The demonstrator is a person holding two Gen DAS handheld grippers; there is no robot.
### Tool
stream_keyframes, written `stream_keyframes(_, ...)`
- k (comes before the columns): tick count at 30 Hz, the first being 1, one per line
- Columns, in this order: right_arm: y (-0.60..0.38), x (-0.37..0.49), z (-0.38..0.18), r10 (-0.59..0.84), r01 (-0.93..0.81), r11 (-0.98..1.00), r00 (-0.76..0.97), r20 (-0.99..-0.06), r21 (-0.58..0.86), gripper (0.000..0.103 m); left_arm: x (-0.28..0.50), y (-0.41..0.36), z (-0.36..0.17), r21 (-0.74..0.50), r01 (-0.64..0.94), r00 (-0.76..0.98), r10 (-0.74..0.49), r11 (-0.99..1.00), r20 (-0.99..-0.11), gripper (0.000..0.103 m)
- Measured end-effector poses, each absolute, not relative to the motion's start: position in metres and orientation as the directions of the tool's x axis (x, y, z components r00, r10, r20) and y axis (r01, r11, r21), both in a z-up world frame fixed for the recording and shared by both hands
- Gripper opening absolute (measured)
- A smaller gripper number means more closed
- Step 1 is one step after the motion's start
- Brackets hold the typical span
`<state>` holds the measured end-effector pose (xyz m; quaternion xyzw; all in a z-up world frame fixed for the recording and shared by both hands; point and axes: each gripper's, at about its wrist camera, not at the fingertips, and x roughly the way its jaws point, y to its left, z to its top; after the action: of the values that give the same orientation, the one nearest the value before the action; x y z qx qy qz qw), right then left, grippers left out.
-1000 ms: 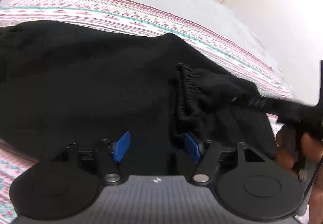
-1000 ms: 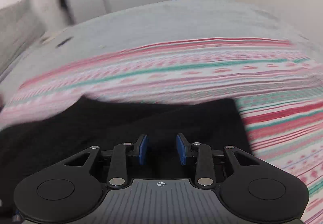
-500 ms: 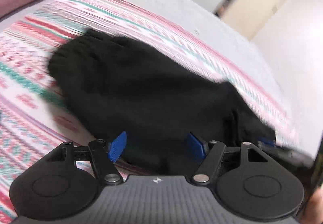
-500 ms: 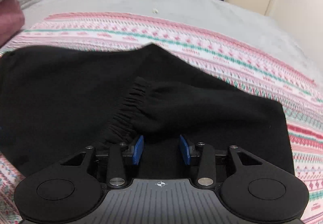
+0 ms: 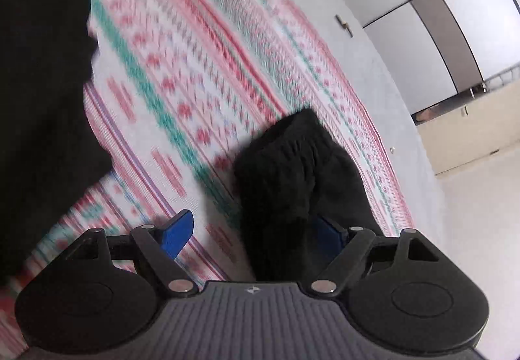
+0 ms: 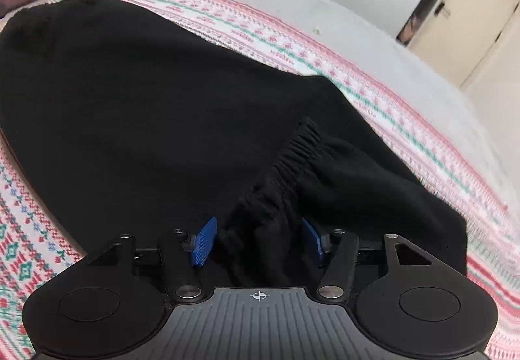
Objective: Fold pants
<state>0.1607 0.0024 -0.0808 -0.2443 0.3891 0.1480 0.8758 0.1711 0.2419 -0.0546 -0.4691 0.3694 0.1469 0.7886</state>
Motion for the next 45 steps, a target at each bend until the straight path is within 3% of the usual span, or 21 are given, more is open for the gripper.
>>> stream_keyframes(2,0.001,0.165,-0.079,0.071,-0.433,0.856,0.641,-0.764,-0.283,0.029,0.176,0.238,-0.061,-0.663,-0.565,0.695,-0.149,0.491,-0.703,0.1)
stream_keyframes(6,-0.011,0.172,-0.077,0.11,-0.388,0.902,0.631,-0.768,-0.189,0.021,0.196,0.225,-0.065,-0.662,-0.552,0.697,-0.155,0.507,-0.7,0.1)
stream_keyframes(12,-0.036,0.173,-0.064,0.202,-0.352,0.935,0.637,-0.744,-0.047,0.018,0.214,0.228,-0.081,-0.661,-0.577,0.701,-0.126,0.48,-0.702,0.1)
stream_keyframes(16,-0.035,0.176,-0.068,0.201,-0.363,0.93,0.632,-0.749,-0.056,0.018,0.217,0.231,-0.078,-0.655,-0.57,0.709,-0.106,0.497,-0.697,0.1)
stream_keyframes(21,-0.025,0.177,-0.079,0.18,-0.395,0.913,0.616,-0.767,-0.102,0.034,0.217,0.238,-0.076,-0.67,-0.575,0.723,-0.092,0.469,-0.685,0.1)
stream_keyframes(23,-0.028,0.18,-0.073,0.219,-0.413,0.909,0.59,-0.777,-0.058,0.047,0.217,0.241,-0.077,-0.677,-0.57,0.728,-0.096,0.466,-0.679,0.099)
stream_keyframes(25,-0.039,0.181,-0.06,0.294,-0.419,0.907,0.577,-0.762,0.033,0.048,0.22,0.24,-0.076,-0.677,-0.558,0.728,-0.109,0.48,-0.677,0.097)
stream_keyframes(30,-0.079,0.191,-0.027,0.322,-0.307,0.939,0.627,-0.709,0.155,0.052,0.222,0.235,-0.076,-0.632,-0.563,0.717,-0.065,0.532,-0.694,0.075)
stream_keyframes(32,-0.1,0.2,-0.026,0.289,-0.221,0.957,0.636,-0.715,0.19,0.052,0.221,0.235,-0.073,-0.631,-0.559,0.724,-0.054,0.537,-0.688,0.057)
stream_keyframes(37,-0.132,0.211,-0.045,0.279,-0.091,0.956,0.575,-0.769,0.278,0.052,0.216,0.221,-0.052,-0.656,-0.497,0.79,-0.015,0.568,-0.612,0.051)
stream_keyframes(40,-0.125,0.208,-0.061,0.287,-0.148,0.958,0.541,-0.79,0.247,0.052,0.213,0.213,-0.039,-0.663,-0.471,0.812,-0.008,0.583,-0.584,0.05)
stream_keyframes(45,-0.087,0.208,-0.073,0.161,-0.255,0.967,0.555,-0.816,0.018,0.053,0.211,0.196,-0.011,-0.67,-0.389,0.861,-0.008,0.632,-0.508,0.05)
